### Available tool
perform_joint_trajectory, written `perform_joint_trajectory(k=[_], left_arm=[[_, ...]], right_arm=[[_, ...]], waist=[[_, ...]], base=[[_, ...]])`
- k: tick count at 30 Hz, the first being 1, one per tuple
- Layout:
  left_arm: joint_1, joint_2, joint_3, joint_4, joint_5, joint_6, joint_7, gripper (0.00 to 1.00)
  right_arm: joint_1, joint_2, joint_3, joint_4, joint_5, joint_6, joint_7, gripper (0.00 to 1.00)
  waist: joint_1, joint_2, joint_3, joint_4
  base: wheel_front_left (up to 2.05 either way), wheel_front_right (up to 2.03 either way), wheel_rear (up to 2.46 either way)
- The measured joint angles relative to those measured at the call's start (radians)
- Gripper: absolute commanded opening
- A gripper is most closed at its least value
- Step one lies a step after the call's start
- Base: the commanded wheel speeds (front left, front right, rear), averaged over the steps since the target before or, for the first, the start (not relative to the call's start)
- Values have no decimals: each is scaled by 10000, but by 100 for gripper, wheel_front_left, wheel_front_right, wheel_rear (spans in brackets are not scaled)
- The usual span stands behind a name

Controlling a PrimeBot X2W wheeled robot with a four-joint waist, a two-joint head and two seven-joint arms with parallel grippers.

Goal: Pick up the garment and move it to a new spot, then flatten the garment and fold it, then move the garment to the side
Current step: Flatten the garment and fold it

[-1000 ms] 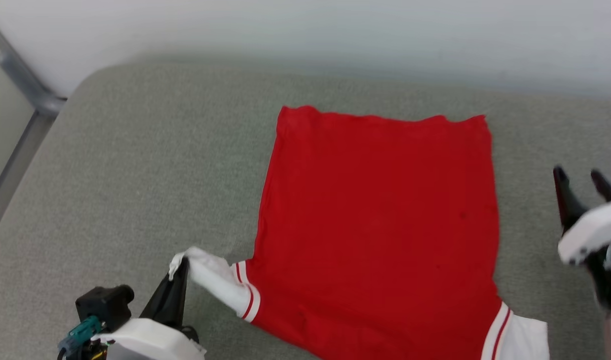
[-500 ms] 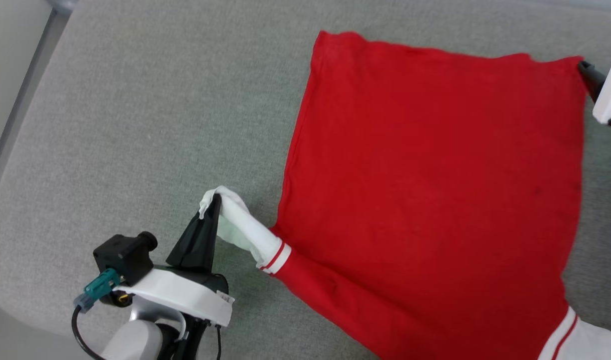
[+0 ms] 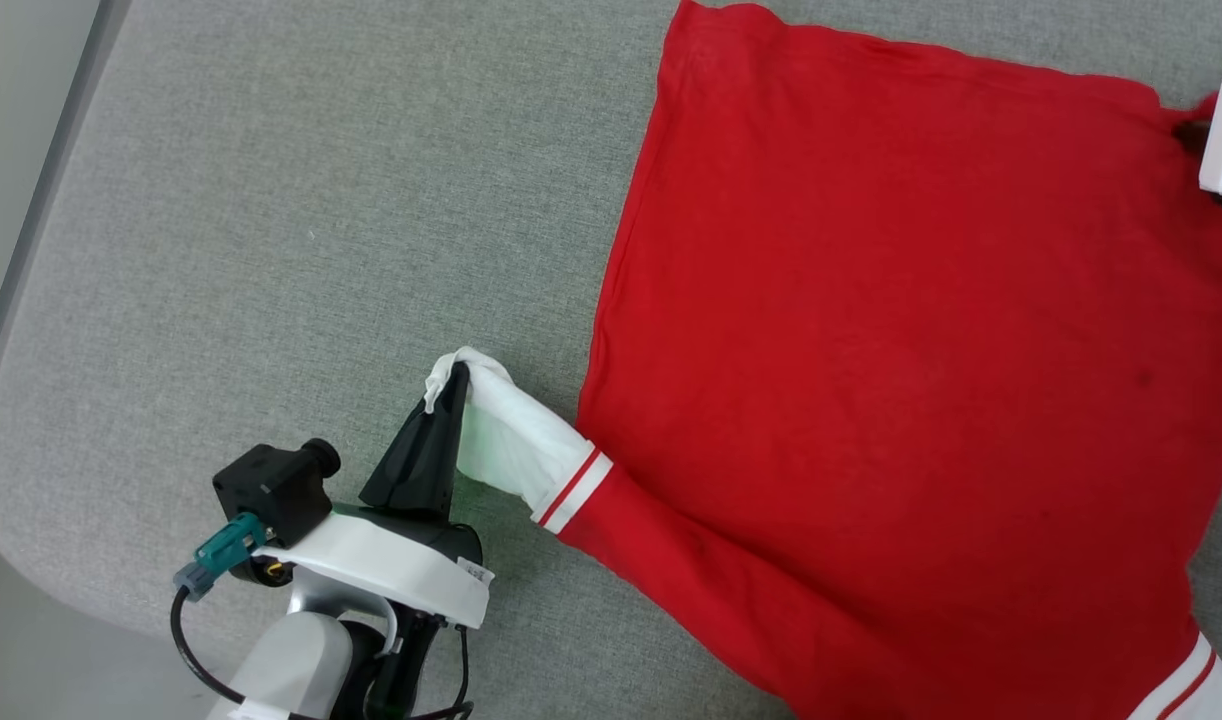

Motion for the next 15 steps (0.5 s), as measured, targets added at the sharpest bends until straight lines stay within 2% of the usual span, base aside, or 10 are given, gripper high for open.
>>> perform_joint_trajectory(k=[6,15], left_arm=[[-6,-35,-75,186,2,4,-71,0],[424,100,-31,412,-88,219,94,0]], right_arm=[[2,-100,-10,290,-63,8,-176,0],[519,-399,453,31,219,8,-1221,0]], waist=[[0,0,-241,43],[1,1,-1275,-242]], base=[[0,0,0],[0,0,0]])
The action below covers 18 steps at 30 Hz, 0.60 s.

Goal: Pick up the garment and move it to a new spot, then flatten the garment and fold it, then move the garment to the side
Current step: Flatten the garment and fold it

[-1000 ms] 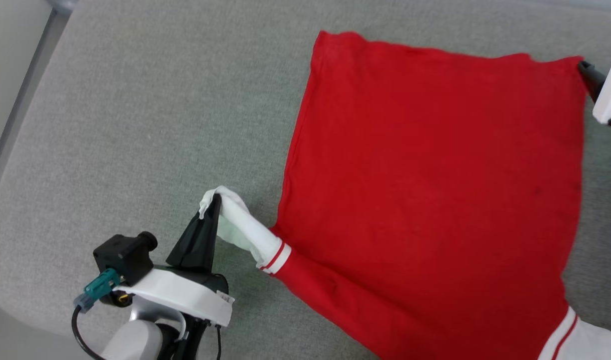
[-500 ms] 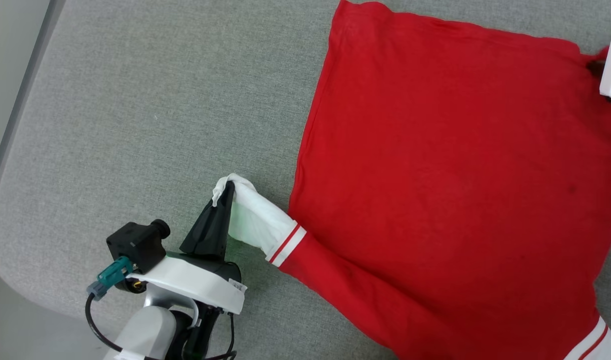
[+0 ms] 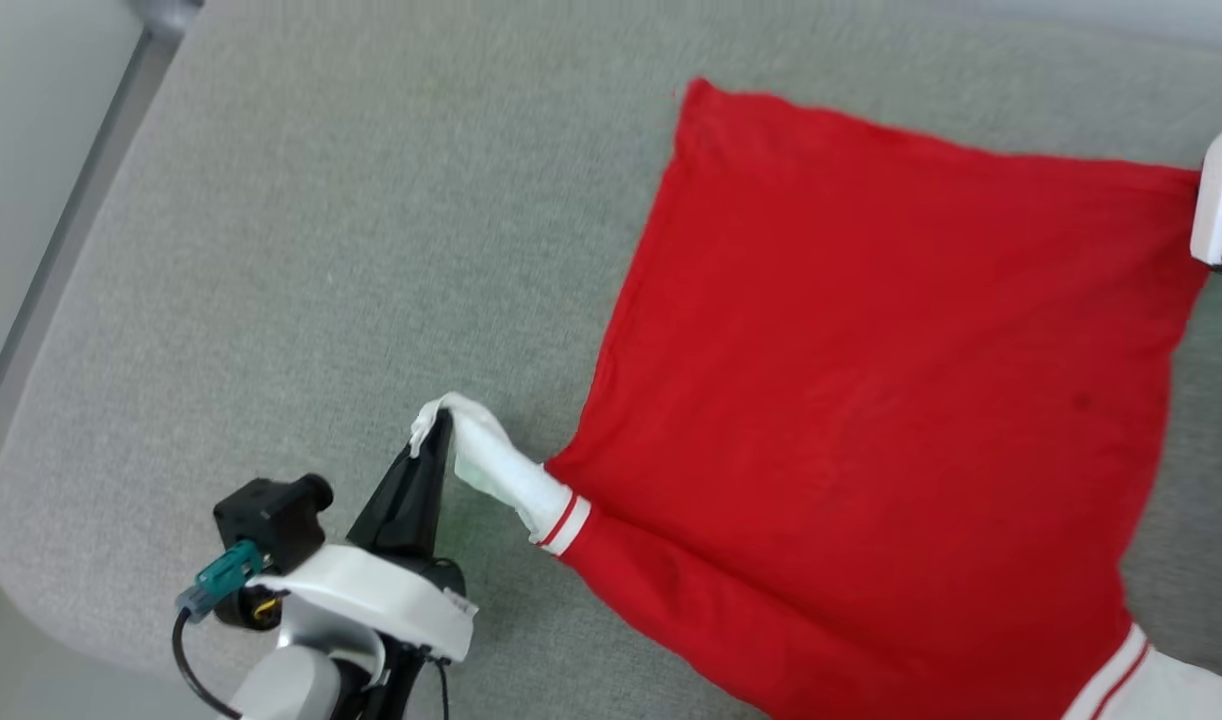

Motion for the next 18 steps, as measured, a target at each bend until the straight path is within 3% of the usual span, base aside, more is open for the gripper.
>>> perform_joint_trajectory(k=[9,15,18], left_arm=[[956,407,263,19,-226,451,355,0],[1513,625,378,23,-412,667,640,0],[1795,715,428,46,-504,759,757,0]], right_arm=[[2344,-464,-40,-1346,1379,0,-756,0],[5278,-548,-936,-2991,1981,-2,-966,0],[7090,-138,-1743,-4025,2146,-2,-963,0]], waist=[[0,0,-1468,-772],[-1,0,-2308,-1441],[-2,0,-2660,-1755]], base=[[0,0,0],[0,0,0],[0,0,0]])
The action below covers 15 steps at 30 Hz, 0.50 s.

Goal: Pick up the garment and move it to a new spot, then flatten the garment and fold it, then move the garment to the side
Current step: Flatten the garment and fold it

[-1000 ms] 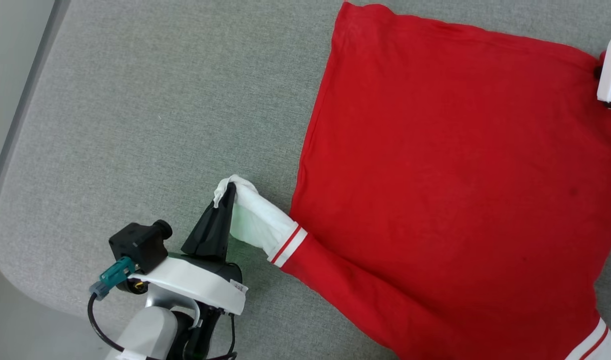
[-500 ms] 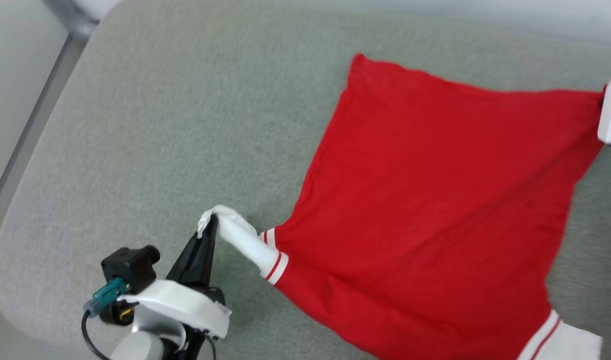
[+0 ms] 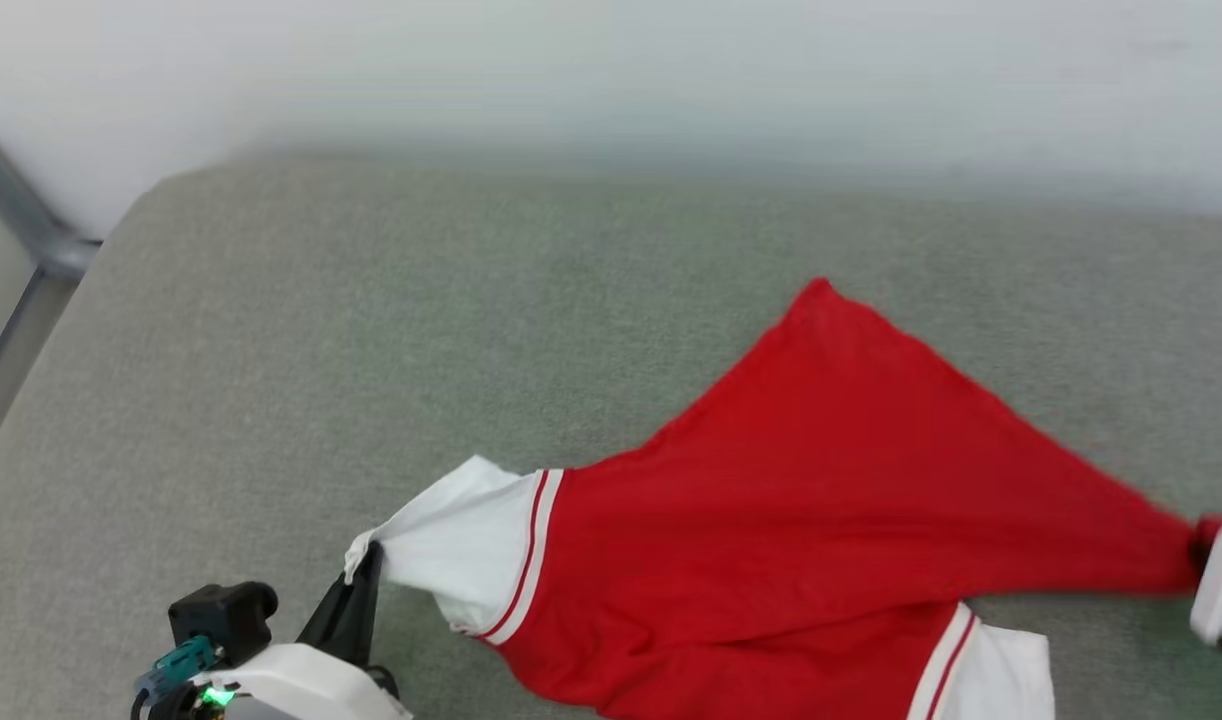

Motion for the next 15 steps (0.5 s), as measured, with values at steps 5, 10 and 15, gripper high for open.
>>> perform_joint_trajectory(k=[5,10,15], left_arm=[[425,184,69,58,-150,125,159,0],[739,224,79,219,-257,209,288,0],[967,268,90,313,-318,267,318,0]], right_arm=[[2806,1227,-1210,-1837,-75,0,291,0],[4962,2508,-2213,-3597,-466,2,894,0],[6349,3114,-2627,-4387,-495,2,1501,0]], waist=[[0,0,-469,-448],[0,0,-868,-707],[-1,0,-1114,-846]], base=[[0,0,0],[0,0,0],[0,0,0]])
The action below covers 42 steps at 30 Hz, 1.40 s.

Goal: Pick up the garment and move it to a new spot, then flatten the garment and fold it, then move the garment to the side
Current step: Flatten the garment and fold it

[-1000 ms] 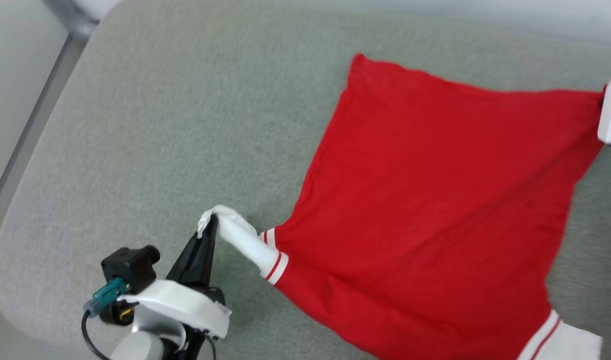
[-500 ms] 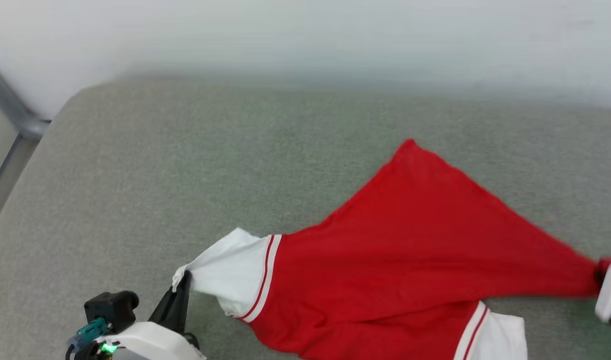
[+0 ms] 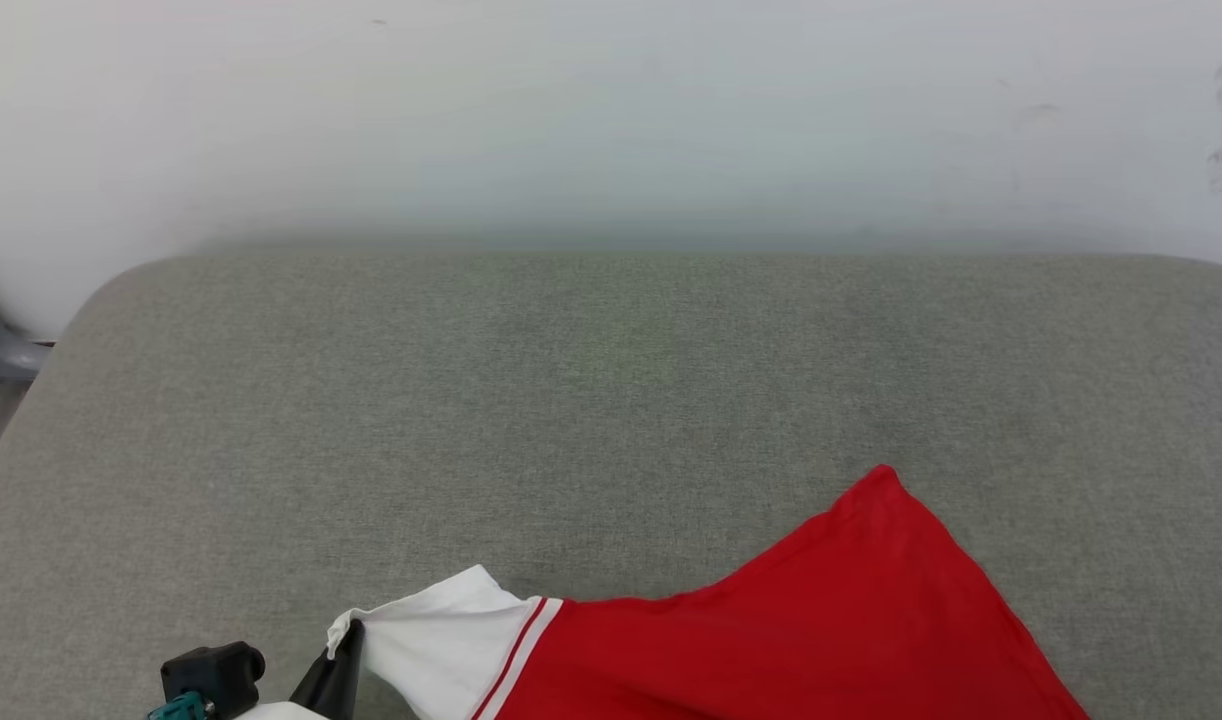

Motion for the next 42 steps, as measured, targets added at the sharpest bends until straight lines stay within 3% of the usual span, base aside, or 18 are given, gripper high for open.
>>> perform_joint_trajectory(k=[2,4,9,16,20,24,33,42], left_arm=[[-5,-2,-27,23,-2,2,12,0],[-10,-19,-77,-13,0,31,82,0],[-38,-27,-140,-13,2,29,86,0],[-288,-46,-251,-65,21,-17,84,0],[-684,-82,-295,-102,77,-104,69,0],[-1170,-151,-384,-82,115,-280,17,0],[-2198,-393,-598,69,272,-604,-211,0],[-2798,-665,-786,351,355,-857,-462,0]], right_arm=[[101,44,-79,-84,59,0,-119,3],[68,33,-50,-36,522,-4,-531,100],[-286,35,121,-276,748,-6,-2510,100],[-1427,-142,1350,-840,644,-4,-5653,100],[-2368,-863,2251,-259,769,-4,-6036,100],[-3731,-1804,3444,593,1218,-4,-4857,100],[-6439,-3317,6199,1586,1766,-4,-451,100],[-7598,-3900,8506,2675,2508,-13,681,100]], waist=[[1,0,-5,-38],[1,0,-12,-56],[1,0,-24,-19],[2,0,92,167],[2,0,387,311],[3,0,799,453],[5,0,1847,827],[3,-1,2626,1293]], base=[[0,0,0],[0,0,0],[0,0,0],[0,0,0],[0,0,0],[0,0,0],[0,0,0],[0,0,0]])
